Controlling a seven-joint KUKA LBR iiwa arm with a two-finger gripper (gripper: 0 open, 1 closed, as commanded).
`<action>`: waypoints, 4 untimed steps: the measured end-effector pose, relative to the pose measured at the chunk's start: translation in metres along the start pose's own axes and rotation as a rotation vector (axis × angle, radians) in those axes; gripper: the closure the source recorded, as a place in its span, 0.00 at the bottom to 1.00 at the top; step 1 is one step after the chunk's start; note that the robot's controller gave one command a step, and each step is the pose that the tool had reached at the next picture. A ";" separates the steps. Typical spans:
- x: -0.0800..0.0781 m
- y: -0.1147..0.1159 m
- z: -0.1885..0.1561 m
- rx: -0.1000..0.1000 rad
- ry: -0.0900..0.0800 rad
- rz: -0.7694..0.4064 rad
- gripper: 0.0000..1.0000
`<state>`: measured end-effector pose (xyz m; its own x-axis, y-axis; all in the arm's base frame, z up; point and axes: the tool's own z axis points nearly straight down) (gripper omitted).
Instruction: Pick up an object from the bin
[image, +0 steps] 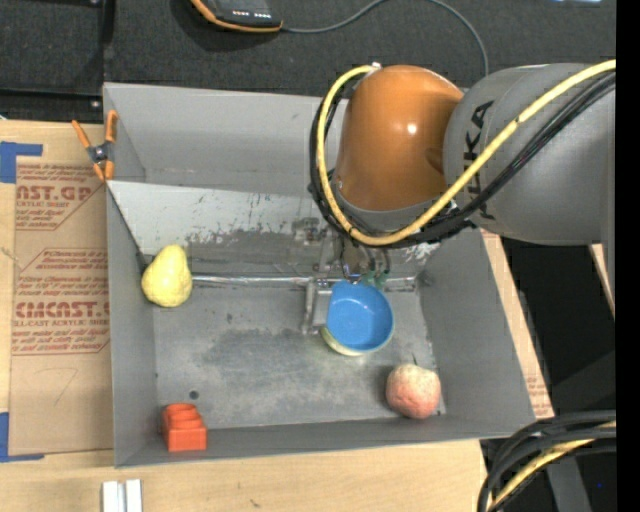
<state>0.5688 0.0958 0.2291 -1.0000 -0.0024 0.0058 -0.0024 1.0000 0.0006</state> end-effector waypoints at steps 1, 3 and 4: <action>-0.002 -0.001 -0.005 -0.001 -0.008 0.002 0.00; -0.023 -0.142 0.089 -0.001 -0.013 0.027 0.00; 0.042 -0.109 0.125 -0.001 -0.006 -0.080 0.00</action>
Offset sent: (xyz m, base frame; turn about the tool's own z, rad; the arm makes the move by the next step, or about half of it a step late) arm -0.0012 -0.1288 -0.1591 -0.3244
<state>0.5261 -0.0133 0.1042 -0.9966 -0.0818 -0.0004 -0.0818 0.9966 0.0019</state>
